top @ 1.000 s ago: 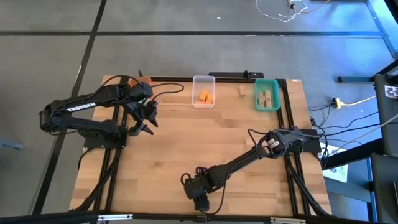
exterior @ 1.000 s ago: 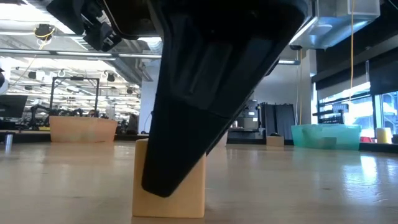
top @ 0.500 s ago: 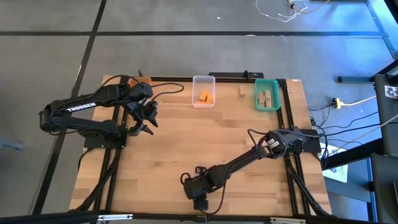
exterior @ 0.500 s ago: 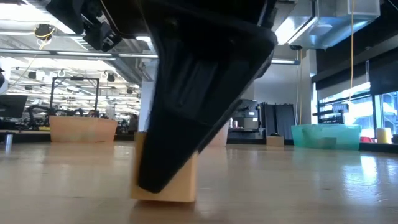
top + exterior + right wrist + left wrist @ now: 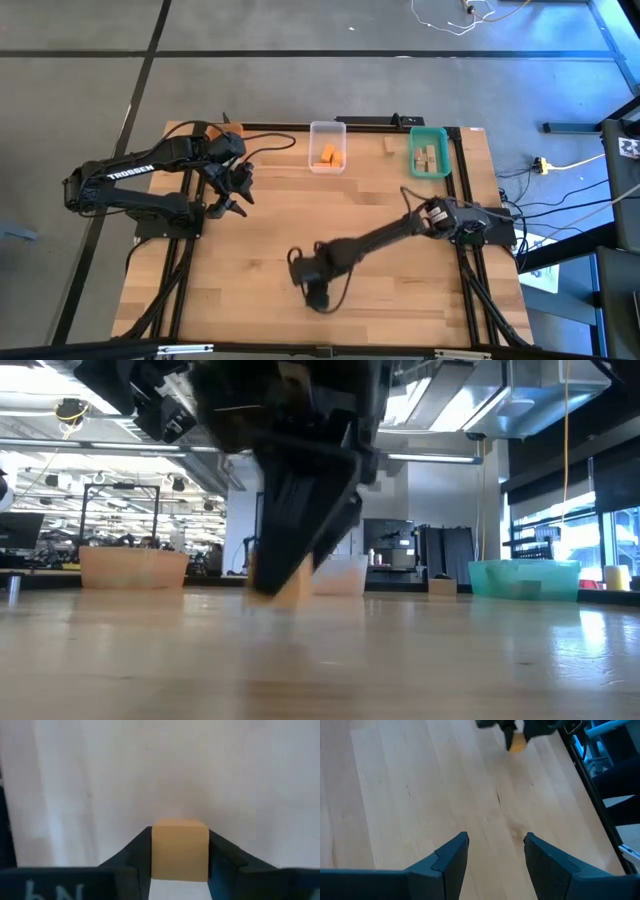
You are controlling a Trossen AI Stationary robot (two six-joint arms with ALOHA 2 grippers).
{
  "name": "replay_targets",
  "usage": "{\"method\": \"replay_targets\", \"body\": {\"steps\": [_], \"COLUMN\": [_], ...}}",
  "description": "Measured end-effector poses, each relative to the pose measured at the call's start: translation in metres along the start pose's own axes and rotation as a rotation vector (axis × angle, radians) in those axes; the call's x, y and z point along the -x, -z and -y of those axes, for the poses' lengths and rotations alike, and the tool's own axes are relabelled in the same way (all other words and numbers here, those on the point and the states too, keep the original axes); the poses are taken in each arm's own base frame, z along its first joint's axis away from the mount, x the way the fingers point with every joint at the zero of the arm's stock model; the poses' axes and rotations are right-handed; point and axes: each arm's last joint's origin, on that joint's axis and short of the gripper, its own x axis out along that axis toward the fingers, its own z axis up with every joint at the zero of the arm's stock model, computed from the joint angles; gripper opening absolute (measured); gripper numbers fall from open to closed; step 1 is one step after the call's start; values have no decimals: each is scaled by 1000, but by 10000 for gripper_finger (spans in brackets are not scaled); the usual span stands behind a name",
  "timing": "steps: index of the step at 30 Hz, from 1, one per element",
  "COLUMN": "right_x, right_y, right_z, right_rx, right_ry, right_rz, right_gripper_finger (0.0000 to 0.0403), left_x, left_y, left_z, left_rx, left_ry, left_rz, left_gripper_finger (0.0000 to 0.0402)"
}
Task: Sort & place blocks by color
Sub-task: Put the orange block into the transparent bin
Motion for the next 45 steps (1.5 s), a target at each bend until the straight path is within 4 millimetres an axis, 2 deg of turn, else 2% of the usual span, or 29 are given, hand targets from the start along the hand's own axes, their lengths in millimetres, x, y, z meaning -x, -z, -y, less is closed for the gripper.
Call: {"method": "replay_targets", "body": {"steps": [4, 8, 12, 18, 27, 31, 34, 37, 45], "right_x": [30, 57, 85, 118, 143, 154, 157, 157, 152], "right_y": [-11, -25, -37, -45, -43, -36, -31, -25, -27], "right_z": [34, 75, 119, 189, 308, 353, 376, 391, 402], "right_rx": [-10, -34, -51, -95, -237, -281, -298, -296, -244], "right_ry": [47, 99, 160, 277, 416, 429, 367, 347, 360], "right_rz": [-38, -33, 14, 42, 81, 123, 142, 131, 153], "right_gripper_finger": [128, 128, 128, 128, 128, 128, 128, 128, 133], "left_x": [0, 0, 0, 0, 1, 1, 2, 2, 3], "left_y": [0, 1, 0, -2, -10, -11, -12, -14, -14], "left_z": [0, -1, -1, -3, -9, -10, -11, -12, -14], "left_rx": [-2, -3, -44, -63, 13, 59, 92, 113, 164], "left_ry": [-14, -43, -44, -61, -187, -226, -249, -269, -316], "left_rz": [-7, -20, -18, 5, 51, 60, 74, 86, 90], "left_gripper_finger": [183, 183, 183, 183, 183, 183, 183, 183, 183]}}
